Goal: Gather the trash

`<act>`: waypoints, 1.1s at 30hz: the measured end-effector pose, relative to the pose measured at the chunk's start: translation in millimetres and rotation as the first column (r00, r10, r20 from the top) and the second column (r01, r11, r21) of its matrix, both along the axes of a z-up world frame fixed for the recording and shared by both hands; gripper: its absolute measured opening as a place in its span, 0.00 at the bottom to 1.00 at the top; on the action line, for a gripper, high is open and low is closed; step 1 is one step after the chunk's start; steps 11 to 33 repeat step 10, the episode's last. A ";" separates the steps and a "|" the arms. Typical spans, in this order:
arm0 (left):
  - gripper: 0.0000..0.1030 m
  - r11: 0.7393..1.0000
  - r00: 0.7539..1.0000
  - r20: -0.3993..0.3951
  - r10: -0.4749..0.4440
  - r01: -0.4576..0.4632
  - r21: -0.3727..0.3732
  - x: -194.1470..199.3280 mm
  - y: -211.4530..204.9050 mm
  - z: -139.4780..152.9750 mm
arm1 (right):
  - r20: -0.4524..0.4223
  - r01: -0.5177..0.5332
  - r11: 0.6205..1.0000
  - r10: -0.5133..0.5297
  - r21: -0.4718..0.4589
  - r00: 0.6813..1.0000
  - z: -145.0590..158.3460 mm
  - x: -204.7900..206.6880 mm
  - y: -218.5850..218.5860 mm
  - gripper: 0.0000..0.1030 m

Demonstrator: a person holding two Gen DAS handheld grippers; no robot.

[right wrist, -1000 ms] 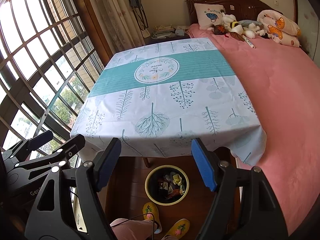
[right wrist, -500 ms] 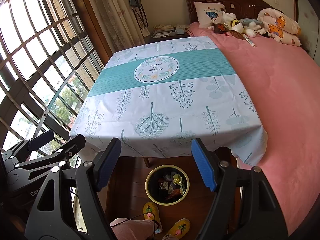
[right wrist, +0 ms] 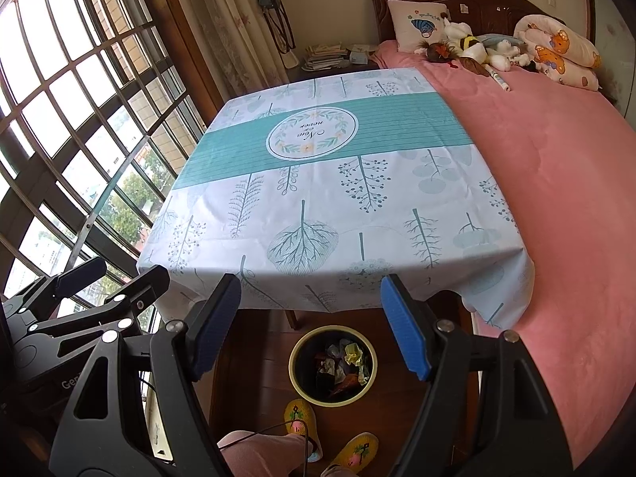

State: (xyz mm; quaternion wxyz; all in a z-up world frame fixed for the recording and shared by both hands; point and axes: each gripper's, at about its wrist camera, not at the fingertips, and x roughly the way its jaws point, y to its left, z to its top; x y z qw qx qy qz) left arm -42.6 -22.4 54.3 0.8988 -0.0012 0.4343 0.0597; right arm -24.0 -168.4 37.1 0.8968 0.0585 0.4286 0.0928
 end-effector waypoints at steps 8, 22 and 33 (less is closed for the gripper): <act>0.82 1.000 1.000 -0.002 0.000 0.000 0.001 -0.2 1.8 -1.2 | 0.000 0.001 1.000 -0.001 -0.001 1.000 0.5 -0.2 1.5 0.68; 0.82 1.000 1.000 -0.002 0.002 -0.002 0.002 -0.1 0.7 -0.5 | 0.000 0.002 1.000 -0.002 -0.001 1.000 -0.5 -0.1 1.3 0.68; 0.82 1.000 1.000 -0.002 0.002 -0.002 0.002 -0.1 0.7 -0.5 | 0.000 0.002 1.000 -0.002 -0.001 1.000 -0.5 -0.1 1.3 0.68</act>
